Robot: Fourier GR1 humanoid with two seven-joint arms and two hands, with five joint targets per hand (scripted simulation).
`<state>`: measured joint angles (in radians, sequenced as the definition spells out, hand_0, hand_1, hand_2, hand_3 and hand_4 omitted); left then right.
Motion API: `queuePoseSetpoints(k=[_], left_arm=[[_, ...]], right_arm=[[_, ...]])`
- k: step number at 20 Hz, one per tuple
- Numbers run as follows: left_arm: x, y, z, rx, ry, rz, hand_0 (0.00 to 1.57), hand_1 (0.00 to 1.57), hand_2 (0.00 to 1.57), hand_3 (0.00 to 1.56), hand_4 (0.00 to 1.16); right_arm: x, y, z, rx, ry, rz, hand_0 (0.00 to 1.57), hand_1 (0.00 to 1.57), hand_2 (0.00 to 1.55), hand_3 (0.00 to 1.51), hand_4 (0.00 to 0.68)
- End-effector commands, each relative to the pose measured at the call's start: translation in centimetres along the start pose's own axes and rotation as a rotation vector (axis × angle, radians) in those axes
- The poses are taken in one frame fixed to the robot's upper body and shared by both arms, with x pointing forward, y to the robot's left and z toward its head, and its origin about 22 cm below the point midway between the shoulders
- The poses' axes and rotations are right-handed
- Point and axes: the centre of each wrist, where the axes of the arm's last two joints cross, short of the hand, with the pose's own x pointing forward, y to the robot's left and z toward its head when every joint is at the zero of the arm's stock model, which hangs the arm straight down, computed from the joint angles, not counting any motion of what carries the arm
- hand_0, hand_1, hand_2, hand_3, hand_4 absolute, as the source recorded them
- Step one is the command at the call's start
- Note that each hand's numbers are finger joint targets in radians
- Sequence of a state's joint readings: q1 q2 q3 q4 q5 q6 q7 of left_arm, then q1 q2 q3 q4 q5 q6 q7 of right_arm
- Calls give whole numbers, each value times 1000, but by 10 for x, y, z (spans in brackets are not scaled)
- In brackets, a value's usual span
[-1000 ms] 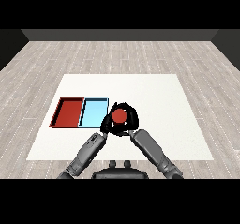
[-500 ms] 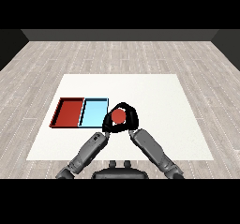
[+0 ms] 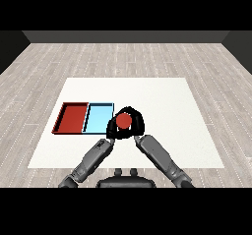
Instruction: Pick the red can and put it in the red box
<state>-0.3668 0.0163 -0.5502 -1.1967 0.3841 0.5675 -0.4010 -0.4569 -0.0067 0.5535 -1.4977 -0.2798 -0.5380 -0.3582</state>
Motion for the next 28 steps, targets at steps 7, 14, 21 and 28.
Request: queuePoseSetpoints(k=[7, 14, 21, 28], left_arm=[[15, -12, -16, 5, -115, 48, 1571, 1571, 1571, 1513, 1147], [12, -20, 4, 51, -107, 7, 1571, 1571, 1571, 1496, 1135], [4, -9, -12, 53, -126, -30, 1571, 1571, 1571, 1478, 1135], [4, 12, -11, 98, -139, -27, 1571, 1571, 1561, 1460, 1132]], right_arm=[[-5, -2, 5, 18, 110, 85, 0, 0, 0, 0, 0], [-17, -19, 9, -5, 136, 75, 0, 0, 0, 0, 0], [-9, -30, 3, -24, 108, 52, 0, 0, 0, 0, 0], [33, -43, 9, -52, 100, 25, 0, 0, 0, 0, 0]])
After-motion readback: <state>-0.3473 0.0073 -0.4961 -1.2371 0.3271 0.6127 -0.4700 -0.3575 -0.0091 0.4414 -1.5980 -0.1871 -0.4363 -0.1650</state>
